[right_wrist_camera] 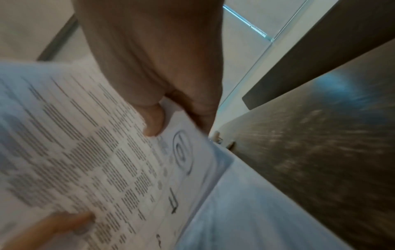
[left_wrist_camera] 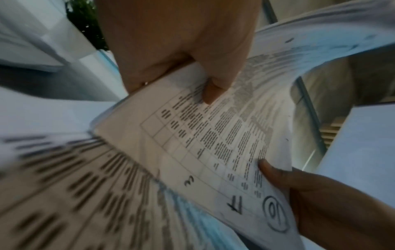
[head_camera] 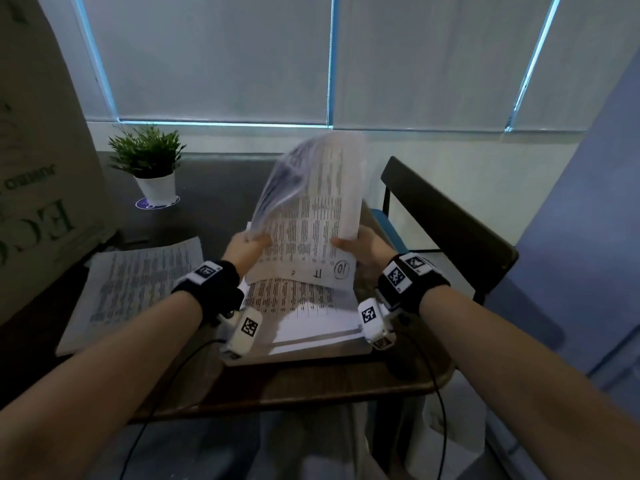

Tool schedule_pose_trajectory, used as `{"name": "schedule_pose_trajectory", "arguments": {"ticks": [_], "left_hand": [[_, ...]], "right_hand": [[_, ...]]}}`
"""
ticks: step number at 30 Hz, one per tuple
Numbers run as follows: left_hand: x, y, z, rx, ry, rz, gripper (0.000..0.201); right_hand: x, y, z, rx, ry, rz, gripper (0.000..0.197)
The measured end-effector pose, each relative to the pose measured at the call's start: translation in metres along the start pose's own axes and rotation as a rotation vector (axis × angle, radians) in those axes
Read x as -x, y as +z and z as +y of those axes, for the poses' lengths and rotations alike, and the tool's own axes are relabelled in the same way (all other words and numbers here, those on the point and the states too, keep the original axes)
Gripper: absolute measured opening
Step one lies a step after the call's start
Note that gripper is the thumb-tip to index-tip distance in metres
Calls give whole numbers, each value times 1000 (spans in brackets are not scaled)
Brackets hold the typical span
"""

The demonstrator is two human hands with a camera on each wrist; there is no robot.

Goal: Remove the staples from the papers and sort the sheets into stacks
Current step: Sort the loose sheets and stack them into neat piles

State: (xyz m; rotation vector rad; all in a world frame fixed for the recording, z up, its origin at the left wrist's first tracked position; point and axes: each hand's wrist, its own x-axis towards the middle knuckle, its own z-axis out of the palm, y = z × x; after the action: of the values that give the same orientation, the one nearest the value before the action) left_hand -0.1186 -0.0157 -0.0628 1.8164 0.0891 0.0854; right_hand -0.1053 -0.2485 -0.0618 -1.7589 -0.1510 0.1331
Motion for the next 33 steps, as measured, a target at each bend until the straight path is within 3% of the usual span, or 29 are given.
{"name": "schedule_pose_trajectory", "arguments": {"ticks": [3, 6, 11, 15, 17, 20, 23, 28, 31, 33], "left_hand": [[-2, -1, 9, 83, 95, 123, 26], [1, -7, 16, 149, 85, 159, 38], [10, -18, -20, -73, -79, 74, 19], [8, -22, -54, -293, -152, 58, 24], [-2, -27, -70, -428, -194, 84, 26], [22, -21, -52, -443, -274, 43, 37], [35, -6, -40, -462, -287, -17, 35], [37, -10, -26, -429, -259, 0, 35], [34, -44, -2, -324, -240, 45, 41], [30, -80, 12, -250, -233, 101, 34]], "right_hand": [[9, 2, -18, -67, -107, -11, 36], [16, 3, -34, 43, -128, 68, 32], [25, 20, -11, 283, 181, 30, 42], [37, 29, 6, 519, 239, -26, 43], [40, 26, 14, 550, 246, -7, 40], [42, 19, 22, 536, 281, 77, 45], [46, 21, 19, 419, 365, -45, 40], [34, 26, -7, 628, 292, -88, 48], [25, 51, -61, 668, 69, -48, 53], [21, 84, -90, 636, -42, -49, 56]]}}
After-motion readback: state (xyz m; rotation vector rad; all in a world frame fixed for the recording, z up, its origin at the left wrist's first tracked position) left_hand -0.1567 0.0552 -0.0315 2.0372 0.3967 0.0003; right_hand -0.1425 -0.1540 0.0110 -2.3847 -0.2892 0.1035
